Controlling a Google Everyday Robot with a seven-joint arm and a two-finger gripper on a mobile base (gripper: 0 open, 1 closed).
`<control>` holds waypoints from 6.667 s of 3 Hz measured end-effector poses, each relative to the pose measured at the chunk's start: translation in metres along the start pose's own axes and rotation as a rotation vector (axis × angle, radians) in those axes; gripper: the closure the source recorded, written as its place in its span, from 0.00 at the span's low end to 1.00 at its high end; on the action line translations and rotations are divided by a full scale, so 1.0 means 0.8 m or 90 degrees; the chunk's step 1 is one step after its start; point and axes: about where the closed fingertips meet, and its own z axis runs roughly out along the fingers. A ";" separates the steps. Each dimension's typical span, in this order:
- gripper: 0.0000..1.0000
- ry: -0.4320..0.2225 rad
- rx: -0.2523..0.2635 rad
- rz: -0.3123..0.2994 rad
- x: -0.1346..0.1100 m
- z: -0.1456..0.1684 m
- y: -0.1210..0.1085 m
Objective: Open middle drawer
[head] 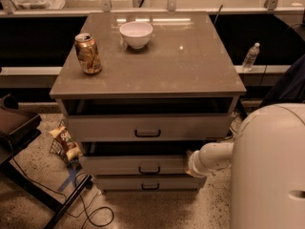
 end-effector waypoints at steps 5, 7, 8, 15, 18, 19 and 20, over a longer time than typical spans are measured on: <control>0.83 0.000 0.000 0.000 -0.005 -0.016 -0.004; 0.36 0.000 0.000 0.000 -0.006 -0.019 -0.005; 0.12 0.000 0.000 0.000 -0.006 -0.020 -0.005; 1.00 0.061 -0.014 0.052 0.014 -0.053 0.032; 1.00 0.135 -0.120 0.061 0.047 -0.075 0.123; 1.00 0.135 -0.120 0.060 0.045 -0.078 0.122; 1.00 0.135 -0.120 0.060 0.044 -0.081 0.121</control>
Offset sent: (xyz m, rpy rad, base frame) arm -0.2599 -0.1033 0.0402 0.0013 0.2446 -0.0744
